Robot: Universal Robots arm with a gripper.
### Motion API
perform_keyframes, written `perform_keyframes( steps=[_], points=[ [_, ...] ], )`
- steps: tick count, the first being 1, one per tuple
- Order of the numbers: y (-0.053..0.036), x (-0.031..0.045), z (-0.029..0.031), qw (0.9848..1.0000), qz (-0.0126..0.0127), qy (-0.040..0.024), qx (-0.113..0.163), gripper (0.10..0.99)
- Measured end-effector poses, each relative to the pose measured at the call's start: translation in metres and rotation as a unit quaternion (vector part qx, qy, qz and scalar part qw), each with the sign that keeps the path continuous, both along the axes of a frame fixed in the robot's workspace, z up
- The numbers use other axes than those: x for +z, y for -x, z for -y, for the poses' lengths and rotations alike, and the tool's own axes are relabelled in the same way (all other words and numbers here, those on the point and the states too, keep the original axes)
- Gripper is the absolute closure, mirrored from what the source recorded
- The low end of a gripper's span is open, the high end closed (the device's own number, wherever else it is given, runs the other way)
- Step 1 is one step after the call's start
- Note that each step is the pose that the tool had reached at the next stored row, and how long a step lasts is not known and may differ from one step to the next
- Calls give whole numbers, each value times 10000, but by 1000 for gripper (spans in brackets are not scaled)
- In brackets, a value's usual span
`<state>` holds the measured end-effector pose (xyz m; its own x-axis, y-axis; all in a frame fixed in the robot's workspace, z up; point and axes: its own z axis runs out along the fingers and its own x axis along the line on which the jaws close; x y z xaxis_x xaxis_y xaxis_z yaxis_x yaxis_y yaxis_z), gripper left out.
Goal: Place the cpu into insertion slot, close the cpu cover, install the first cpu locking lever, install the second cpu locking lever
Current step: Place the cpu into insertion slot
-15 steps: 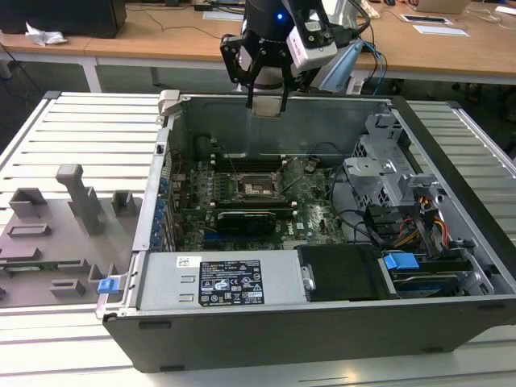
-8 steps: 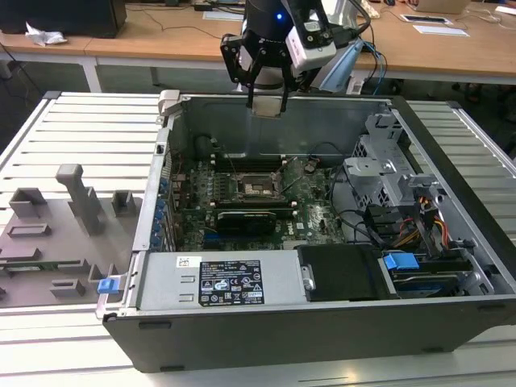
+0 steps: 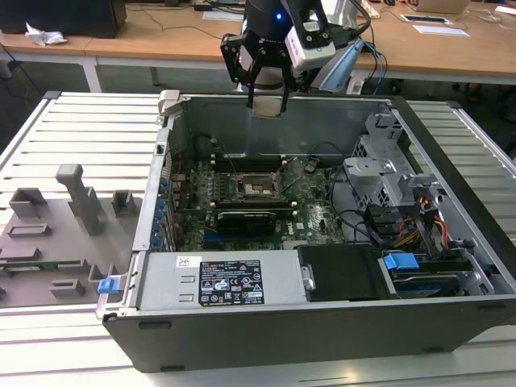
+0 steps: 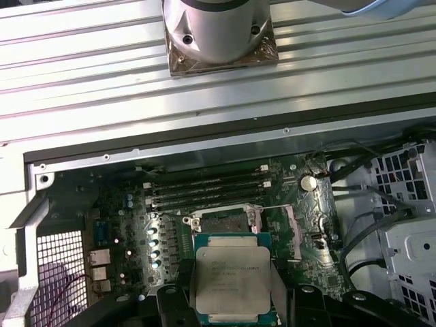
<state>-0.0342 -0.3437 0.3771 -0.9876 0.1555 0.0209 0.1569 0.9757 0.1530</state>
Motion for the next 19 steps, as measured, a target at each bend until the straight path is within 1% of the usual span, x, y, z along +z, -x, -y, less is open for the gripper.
perform_keyframes(
  steps=[8, 13, 14, 17, 19],
  points=[
    [0, -2, 0, 9999, -1, 1, -154, 557],
    [0, -8, 0, 9993, 0, 0, -376, 557],
    [0, -14, 0, 9990, 0, -1, -455, 557],
    [1, -43, 6, 9987, 0, 0, -511, 557],
    [0, -72, 6, 9985, -9, 1, -554, 557]
  ],
)
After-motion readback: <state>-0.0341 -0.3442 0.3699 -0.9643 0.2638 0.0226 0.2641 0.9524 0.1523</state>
